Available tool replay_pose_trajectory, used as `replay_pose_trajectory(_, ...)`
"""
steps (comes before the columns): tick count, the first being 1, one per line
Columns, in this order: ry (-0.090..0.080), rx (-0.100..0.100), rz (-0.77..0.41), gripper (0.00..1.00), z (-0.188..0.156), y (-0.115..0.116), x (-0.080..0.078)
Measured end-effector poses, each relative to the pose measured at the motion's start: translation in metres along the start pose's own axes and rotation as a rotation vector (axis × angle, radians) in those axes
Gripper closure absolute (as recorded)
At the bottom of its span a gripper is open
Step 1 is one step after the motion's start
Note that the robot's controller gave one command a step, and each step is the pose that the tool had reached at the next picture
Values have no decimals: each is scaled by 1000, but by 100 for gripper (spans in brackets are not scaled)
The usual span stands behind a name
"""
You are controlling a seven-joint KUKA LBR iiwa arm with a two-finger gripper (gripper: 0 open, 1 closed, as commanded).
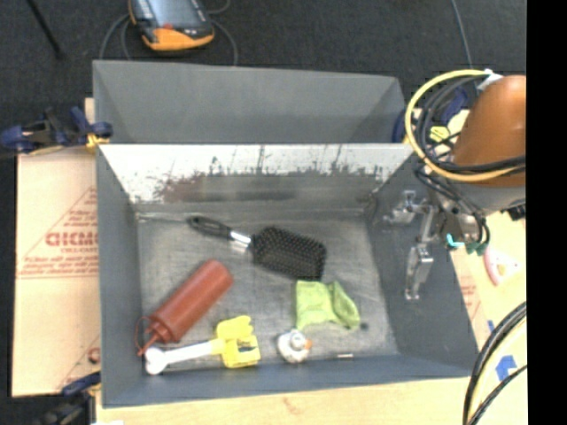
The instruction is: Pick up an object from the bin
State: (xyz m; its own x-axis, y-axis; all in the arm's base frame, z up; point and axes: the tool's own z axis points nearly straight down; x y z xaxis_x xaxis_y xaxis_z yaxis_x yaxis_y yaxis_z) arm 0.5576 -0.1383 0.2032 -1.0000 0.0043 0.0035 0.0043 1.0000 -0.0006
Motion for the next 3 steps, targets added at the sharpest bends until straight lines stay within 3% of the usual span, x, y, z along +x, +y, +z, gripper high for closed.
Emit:
replay_pose_trajectory(1,-8,2,-3,0,-4,0,-2)
replay_pose_trajectory(2,-13,3,-85,0,33,5,-9)
replay_pose_trajectory(3,-11,3,-185,0,108,58,2)
